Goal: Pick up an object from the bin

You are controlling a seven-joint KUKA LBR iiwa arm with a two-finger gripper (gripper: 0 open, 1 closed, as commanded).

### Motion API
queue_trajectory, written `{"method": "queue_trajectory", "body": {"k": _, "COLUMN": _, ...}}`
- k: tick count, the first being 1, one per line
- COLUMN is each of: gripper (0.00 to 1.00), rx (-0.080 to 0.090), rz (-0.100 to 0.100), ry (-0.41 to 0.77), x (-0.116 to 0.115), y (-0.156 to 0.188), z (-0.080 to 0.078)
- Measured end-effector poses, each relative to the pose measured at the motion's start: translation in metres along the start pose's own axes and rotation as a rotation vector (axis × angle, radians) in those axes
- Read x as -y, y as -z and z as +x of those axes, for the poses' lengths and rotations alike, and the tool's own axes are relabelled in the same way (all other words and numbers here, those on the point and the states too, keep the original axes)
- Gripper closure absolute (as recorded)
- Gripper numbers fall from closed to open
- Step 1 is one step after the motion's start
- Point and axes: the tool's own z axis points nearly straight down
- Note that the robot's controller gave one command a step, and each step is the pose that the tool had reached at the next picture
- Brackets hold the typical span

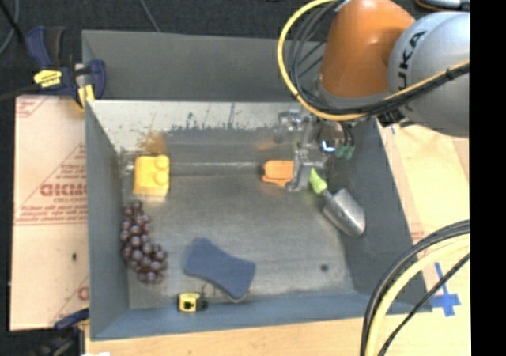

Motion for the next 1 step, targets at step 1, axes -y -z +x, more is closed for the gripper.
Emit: {"method": "queue_trajectory", "body": {"k": 1, "gripper": 0.0, "rx": 0.008, "rz": 0.0, "ry": 0.0, "x": 0.0001, "y": 0.0055, "z": -0.0014}}
